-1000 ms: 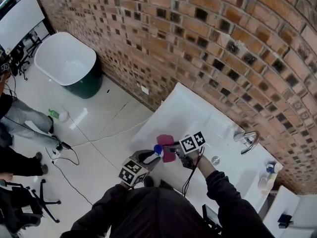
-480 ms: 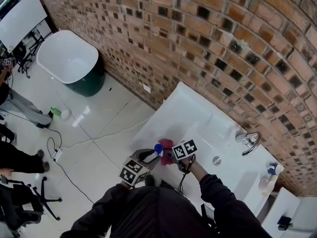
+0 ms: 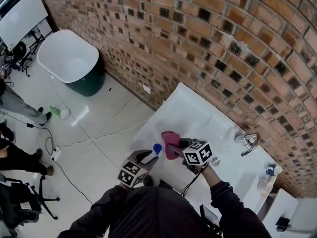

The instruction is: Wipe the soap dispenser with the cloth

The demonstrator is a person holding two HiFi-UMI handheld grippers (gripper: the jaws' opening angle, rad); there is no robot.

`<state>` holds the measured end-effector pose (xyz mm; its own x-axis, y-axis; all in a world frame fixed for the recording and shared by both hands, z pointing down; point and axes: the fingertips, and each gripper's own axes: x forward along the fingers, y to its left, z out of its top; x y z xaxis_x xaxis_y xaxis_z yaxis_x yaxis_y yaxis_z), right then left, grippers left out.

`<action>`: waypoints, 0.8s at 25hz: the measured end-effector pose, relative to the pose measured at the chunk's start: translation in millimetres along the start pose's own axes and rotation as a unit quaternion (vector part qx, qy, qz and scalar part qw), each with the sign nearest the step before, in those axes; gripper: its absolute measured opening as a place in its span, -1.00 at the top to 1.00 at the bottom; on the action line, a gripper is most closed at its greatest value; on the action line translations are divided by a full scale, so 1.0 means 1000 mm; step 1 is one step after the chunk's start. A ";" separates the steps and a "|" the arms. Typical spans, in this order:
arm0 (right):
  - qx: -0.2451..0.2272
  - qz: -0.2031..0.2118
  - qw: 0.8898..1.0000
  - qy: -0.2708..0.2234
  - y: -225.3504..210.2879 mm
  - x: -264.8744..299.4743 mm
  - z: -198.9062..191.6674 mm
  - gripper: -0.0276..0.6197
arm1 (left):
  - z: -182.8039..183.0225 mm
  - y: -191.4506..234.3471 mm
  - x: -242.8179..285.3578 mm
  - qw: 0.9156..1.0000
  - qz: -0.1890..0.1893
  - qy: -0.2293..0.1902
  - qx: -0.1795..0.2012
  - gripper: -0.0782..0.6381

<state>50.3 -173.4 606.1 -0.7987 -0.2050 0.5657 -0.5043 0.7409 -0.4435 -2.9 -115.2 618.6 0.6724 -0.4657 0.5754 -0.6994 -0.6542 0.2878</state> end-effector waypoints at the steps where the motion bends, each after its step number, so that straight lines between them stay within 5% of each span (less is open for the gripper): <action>1: -0.036 -0.003 0.999 -0.007 0.004 -0.006 0.010 0.69 | 0.000 -0.001 -0.001 1.000 0.000 0.001 -0.001 0.36; 4: -0.175 -0.014 0.984 0.003 0.011 -0.008 0.032 0.69 | -0.005 -0.005 0.001 1.000 0.006 0.020 0.006 0.36; 9: -0.361 0.025 0.927 0.103 0.018 0.024 0.037 0.69 | -0.016 -0.013 0.014 0.998 0.012 0.052 0.018 0.36; 16: -0.484 0.082 0.835 0.248 0.000 0.059 -0.002 0.70 | -0.019 -0.016 0.019 0.999 0.018 0.048 0.006 0.35; 20: -0.515 0.099 0.798 0.297 -0.011 0.072 -0.023 0.70 | -0.015 -0.016 0.017 0.999 0.018 0.048 -0.001 0.35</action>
<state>5.7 -181.1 668.0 -0.3792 0.0929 0.9207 0.3938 0.9165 0.0697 16.3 -103.4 635.5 0.6204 -0.4294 0.6563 -0.7232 -0.6370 0.2668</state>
